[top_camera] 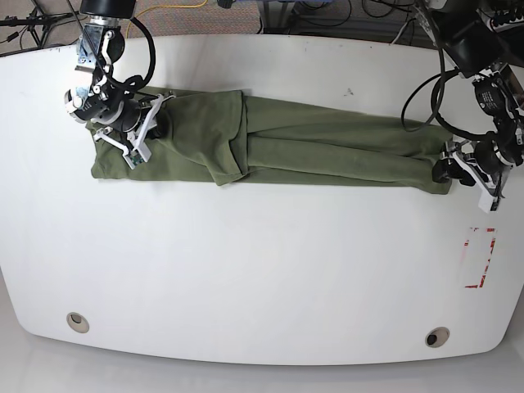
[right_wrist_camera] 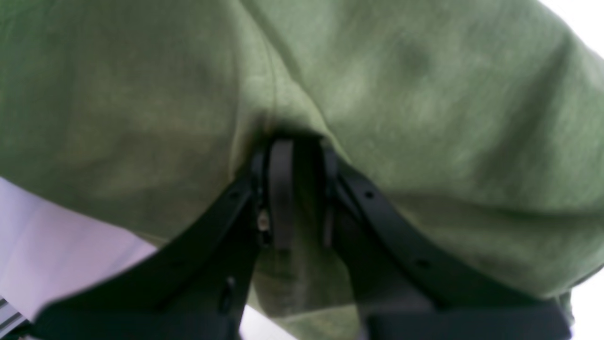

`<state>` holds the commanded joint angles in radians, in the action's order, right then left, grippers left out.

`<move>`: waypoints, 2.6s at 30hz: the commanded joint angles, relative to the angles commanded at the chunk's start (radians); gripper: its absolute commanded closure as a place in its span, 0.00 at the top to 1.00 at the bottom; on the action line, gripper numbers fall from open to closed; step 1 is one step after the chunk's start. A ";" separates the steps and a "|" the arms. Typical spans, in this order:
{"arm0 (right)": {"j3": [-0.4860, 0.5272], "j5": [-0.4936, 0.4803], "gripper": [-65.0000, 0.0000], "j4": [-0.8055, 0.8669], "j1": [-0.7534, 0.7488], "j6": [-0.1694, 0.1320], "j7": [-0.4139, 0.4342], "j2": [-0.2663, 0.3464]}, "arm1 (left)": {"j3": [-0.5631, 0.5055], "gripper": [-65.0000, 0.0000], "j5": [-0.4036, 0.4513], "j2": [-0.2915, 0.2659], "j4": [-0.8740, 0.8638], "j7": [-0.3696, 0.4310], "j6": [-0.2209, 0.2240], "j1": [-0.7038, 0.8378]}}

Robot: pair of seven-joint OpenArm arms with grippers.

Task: Fold the T-shirt properly
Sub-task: 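Adjust the folded shirt ends with both grippers, then move the left gripper to the strip's middle and grasp the fabric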

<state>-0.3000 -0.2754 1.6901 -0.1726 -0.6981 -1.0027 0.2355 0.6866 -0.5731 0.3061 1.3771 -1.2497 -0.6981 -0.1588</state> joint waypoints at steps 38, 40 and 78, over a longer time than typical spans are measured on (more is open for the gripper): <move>-0.002 0.000 0.12 0.005 0.008 0.000 0.000 -0.003 | -0.186 0.06 -0.005 0.018 -0.014 0.060 0.000 0.072; -0.002 0.000 0.12 0.005 0.008 0.000 0.000 -0.003 | -0.187 0.06 -0.005 0.017 0.054 0.029 0.000 0.080; -0.002 0.000 0.12 0.003 0.031 0.000 0.000 -0.003 | -0.802 0.07 0.215 -0.367 0.500 -0.110 0.000 0.077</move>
<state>-0.3015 -0.2754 1.6932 -0.1419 -0.6981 -1.0027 0.2325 -0.1158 -0.3583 -0.0606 1.8773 -1.3602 -0.6981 -0.0821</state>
